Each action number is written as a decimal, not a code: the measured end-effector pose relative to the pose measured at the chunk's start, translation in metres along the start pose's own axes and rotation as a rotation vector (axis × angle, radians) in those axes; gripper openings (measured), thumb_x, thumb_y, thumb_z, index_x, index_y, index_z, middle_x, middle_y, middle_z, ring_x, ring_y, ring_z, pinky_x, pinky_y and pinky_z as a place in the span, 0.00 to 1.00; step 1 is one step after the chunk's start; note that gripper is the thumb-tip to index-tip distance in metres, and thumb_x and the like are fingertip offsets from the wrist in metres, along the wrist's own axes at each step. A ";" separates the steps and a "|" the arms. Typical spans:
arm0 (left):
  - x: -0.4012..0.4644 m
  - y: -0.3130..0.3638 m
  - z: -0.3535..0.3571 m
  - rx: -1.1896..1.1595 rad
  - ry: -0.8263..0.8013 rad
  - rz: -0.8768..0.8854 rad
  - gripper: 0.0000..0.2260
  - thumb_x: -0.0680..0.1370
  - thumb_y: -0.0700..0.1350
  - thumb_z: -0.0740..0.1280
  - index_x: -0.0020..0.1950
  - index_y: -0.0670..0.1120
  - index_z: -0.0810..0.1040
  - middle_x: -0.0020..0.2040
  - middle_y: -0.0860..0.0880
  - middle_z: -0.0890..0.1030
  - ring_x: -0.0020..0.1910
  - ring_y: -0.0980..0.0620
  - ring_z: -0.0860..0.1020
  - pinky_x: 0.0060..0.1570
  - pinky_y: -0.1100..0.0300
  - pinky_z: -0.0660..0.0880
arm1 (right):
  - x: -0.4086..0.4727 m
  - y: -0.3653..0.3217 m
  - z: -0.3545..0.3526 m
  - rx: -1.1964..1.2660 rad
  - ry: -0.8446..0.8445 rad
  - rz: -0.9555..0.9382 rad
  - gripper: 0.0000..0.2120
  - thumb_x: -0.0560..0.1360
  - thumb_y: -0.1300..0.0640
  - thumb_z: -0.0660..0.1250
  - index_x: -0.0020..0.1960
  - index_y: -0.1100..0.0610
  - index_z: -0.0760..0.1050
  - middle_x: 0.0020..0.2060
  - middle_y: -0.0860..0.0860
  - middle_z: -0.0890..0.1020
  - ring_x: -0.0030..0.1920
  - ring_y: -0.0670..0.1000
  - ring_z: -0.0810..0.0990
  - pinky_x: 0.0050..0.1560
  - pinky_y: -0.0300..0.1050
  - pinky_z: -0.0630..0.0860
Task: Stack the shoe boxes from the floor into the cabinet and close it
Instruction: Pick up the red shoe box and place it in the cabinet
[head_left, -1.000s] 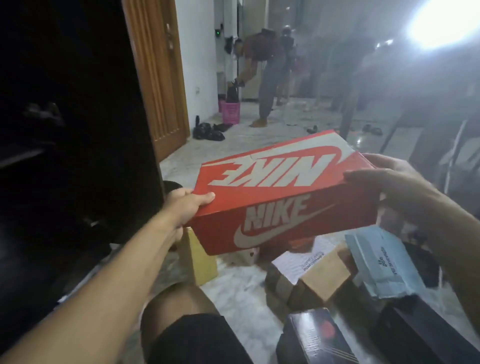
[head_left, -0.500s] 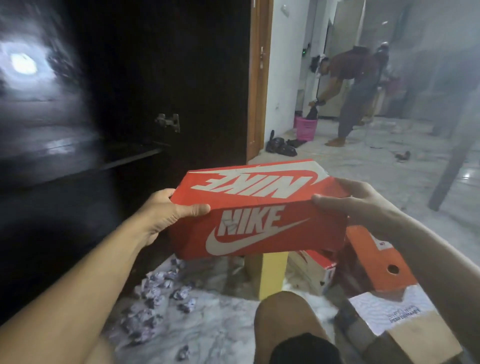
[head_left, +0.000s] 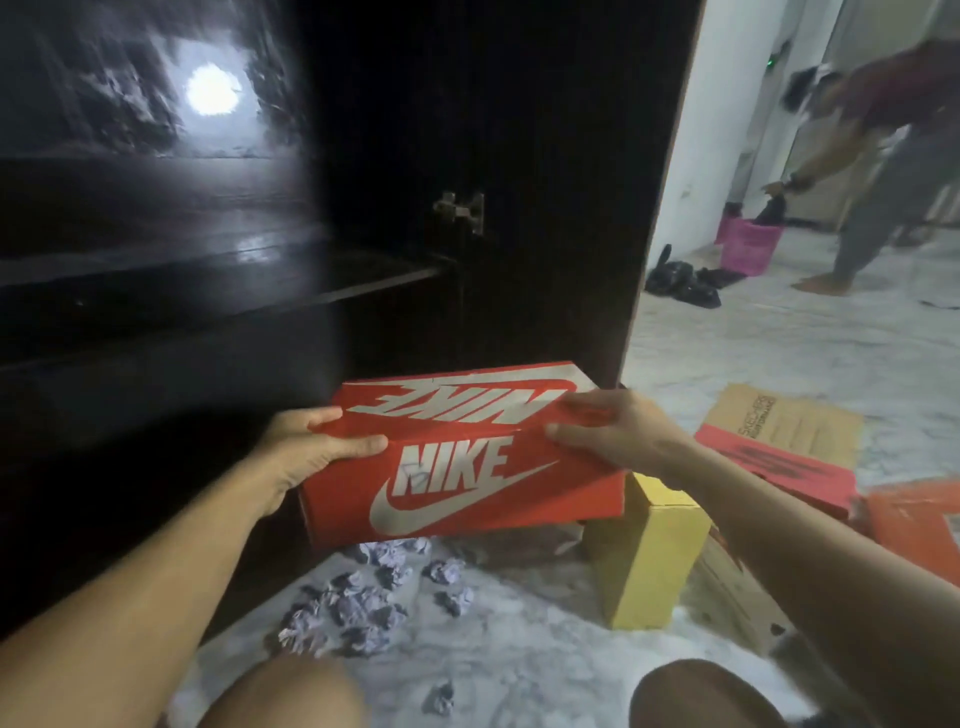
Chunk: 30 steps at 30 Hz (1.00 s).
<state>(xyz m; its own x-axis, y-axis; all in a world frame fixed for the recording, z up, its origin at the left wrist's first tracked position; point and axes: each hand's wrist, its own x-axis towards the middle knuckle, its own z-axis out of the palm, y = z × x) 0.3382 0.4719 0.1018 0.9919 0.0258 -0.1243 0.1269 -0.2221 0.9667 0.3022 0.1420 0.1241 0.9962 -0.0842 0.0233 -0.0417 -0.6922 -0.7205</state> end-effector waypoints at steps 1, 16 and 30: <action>0.004 -0.006 -0.004 0.003 0.014 -0.013 0.56 0.43 0.54 0.83 0.70 0.43 0.72 0.60 0.42 0.81 0.52 0.50 0.81 0.47 0.62 0.75 | 0.010 -0.001 0.008 -0.003 -0.022 -0.011 0.34 0.65 0.35 0.74 0.67 0.46 0.75 0.61 0.48 0.79 0.56 0.51 0.79 0.57 0.46 0.77; 0.114 -0.099 -0.053 0.078 0.304 -0.159 0.50 0.54 0.46 0.84 0.73 0.44 0.68 0.62 0.42 0.80 0.53 0.48 0.81 0.50 0.60 0.76 | 0.192 0.000 0.158 -0.153 -0.340 -0.103 0.20 0.67 0.46 0.75 0.58 0.44 0.80 0.50 0.47 0.83 0.49 0.48 0.81 0.48 0.38 0.75; 0.238 -0.178 -0.048 0.116 0.481 -0.188 0.36 0.62 0.40 0.82 0.68 0.41 0.73 0.57 0.42 0.81 0.59 0.43 0.78 0.60 0.52 0.73 | 0.335 0.033 0.276 -0.213 -0.386 -0.174 0.24 0.71 0.54 0.72 0.66 0.48 0.76 0.53 0.49 0.78 0.54 0.49 0.76 0.51 0.36 0.71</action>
<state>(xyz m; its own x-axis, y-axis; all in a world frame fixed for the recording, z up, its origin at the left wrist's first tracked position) 0.5515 0.5642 -0.0891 0.8443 0.5143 -0.1503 0.3291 -0.2763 0.9030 0.6558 0.2891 -0.0829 0.9438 0.2907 -0.1571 0.1539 -0.8075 -0.5695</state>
